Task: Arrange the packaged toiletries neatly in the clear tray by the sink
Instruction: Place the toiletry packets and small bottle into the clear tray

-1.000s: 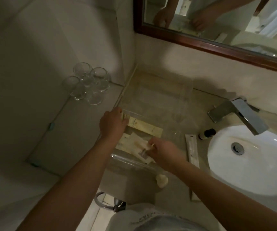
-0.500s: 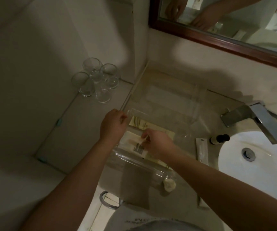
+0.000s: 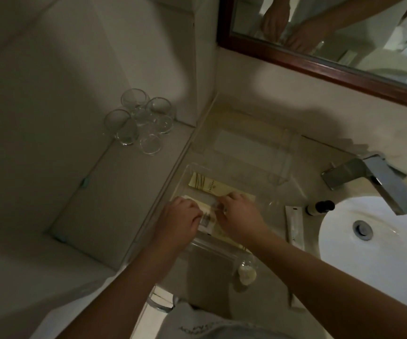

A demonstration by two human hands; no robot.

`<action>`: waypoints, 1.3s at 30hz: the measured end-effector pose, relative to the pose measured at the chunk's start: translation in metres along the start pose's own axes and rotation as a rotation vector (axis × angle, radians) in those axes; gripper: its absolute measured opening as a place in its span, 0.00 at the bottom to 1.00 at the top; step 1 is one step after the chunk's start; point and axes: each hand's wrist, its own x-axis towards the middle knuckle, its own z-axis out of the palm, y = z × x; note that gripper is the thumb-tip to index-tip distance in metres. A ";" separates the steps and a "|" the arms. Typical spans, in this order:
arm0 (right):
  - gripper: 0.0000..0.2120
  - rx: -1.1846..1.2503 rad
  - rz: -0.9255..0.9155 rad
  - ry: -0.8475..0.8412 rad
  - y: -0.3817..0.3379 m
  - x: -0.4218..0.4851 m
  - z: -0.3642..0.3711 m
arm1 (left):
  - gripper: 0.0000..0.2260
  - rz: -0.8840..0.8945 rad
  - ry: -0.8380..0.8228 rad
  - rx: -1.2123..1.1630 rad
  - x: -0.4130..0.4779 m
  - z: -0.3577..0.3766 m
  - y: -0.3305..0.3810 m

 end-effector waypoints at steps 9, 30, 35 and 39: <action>0.07 0.264 0.258 0.233 0.058 -0.072 -0.031 | 0.06 0.027 0.064 -0.135 0.003 0.006 0.061; 0.24 0.202 0.432 0.166 0.135 -0.169 0.003 | 0.18 -0.542 0.119 -0.299 -0.092 0.072 0.160; 0.20 0.148 0.425 0.124 0.134 -0.163 0.003 | 0.18 -0.615 0.133 -0.285 -0.096 0.096 0.175; 0.13 0.192 0.455 0.057 0.137 -0.161 0.002 | 0.15 -0.624 0.141 -0.226 -0.095 0.102 0.175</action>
